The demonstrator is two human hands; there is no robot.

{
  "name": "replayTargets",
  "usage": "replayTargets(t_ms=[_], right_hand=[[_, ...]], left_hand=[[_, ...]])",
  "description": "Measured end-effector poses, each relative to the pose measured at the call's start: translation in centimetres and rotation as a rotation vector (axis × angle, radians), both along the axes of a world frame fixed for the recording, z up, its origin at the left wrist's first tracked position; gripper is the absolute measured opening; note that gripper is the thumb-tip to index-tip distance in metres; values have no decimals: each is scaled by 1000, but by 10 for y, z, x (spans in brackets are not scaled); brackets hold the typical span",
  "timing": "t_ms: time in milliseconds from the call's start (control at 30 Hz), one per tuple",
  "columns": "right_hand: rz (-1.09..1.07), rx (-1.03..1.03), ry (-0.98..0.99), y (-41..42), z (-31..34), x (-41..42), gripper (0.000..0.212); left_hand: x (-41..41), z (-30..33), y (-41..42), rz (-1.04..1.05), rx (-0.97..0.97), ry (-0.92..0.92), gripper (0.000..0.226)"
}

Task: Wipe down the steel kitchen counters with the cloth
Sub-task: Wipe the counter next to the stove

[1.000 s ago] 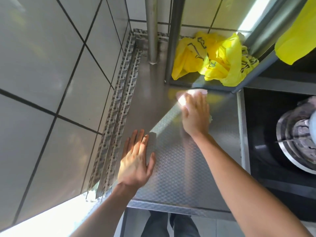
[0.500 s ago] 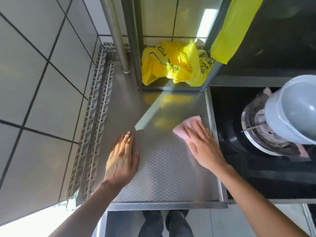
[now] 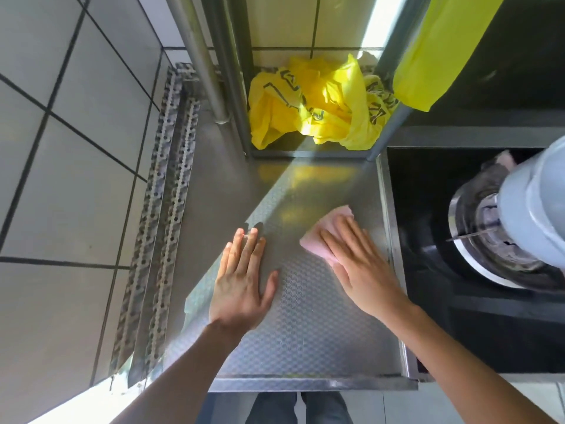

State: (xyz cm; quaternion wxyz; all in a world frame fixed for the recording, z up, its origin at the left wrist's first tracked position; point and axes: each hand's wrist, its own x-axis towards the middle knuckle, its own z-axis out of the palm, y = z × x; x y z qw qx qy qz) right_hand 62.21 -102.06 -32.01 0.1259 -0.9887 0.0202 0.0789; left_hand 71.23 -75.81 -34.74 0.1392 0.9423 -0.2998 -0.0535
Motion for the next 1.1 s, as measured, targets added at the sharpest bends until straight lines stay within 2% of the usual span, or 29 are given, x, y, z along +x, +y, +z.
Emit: replayTargets(t_ms=[100,300,400,500,633,767,833,933,1100], right_hand=[[13,-90,32,-29,6,-8,61],[-364,-61,74,-41,6,91,57],[-432,-33,25,-13,2,131,54],[-323,3,-11,19,-1,126,57],[-22,51,-41,45,-1,51,64],[104,-46,1,24,1,-50,68],[100,-129,39,-1,6,-65,66],[-82,-164,71,-11,11,-47,61],[-482,-69,67,45,8,8,58]], left_hand=[[0,0,0,1,8,-8,69],[0,-3,0,2,24,-10,70],[0,-3,0,-2,31,-34,70],[1,-4,0,3,31,-32,70],[1,-2,1,6,12,-17,71],[1,-3,1,5,-10,-2,71],[3,-3,1,0,-13,11,71],[1,-1,1,1,-14,38,73],[-2,10,19,-43,-101,140,75]])
